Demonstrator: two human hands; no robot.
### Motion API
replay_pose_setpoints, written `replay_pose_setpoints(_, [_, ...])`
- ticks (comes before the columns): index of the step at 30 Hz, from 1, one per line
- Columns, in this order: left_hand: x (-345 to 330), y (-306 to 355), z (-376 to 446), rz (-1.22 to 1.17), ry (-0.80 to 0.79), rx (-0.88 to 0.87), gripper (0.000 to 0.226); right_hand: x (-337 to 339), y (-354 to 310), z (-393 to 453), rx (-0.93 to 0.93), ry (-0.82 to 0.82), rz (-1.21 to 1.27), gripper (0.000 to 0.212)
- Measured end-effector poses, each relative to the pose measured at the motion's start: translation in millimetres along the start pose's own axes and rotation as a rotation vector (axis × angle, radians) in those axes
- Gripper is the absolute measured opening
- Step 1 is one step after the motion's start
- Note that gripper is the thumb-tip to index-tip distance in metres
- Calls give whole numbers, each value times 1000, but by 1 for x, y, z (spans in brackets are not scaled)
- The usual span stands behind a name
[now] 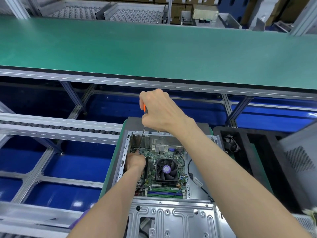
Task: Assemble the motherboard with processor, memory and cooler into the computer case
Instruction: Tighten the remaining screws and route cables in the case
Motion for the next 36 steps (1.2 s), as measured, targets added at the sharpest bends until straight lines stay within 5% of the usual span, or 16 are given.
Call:
replay_pose_setpoints(10, [4,2,-8,261,109,-80,44,-2,-9,3,135,-34,15,22])
replay_pose_setpoints(16, [4,5,-13,416,112,-131,47,-6,-7,6,51,12,-28,17])
replay_pose_setpoints(26, [-1,12,-19,694,108,-189,25,-2,-12,10,57,-19,-106,18])
replay_pose_setpoints(30, [-2,13,-18,686,106,-222,16,-1,-14,8,48,54,-215,44])
replay_pose_setpoints(34, [-2,13,-18,673,106,-239,12,-3,-24,9,133,-49,-133,14])
replay_pose_setpoints(36, [-4,13,-16,674,96,-246,11,-7,-33,9,158,-46,-149,19])
Point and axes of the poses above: each hand's wrist, its own z-axis towards the middle knuckle, its own x-axis out of the back of the hand, y = z × x, the point moved 5 cm from there along z, towards the middle knuckle, and after that the axes turned 2 degrees about z, right-handed, at the moved point
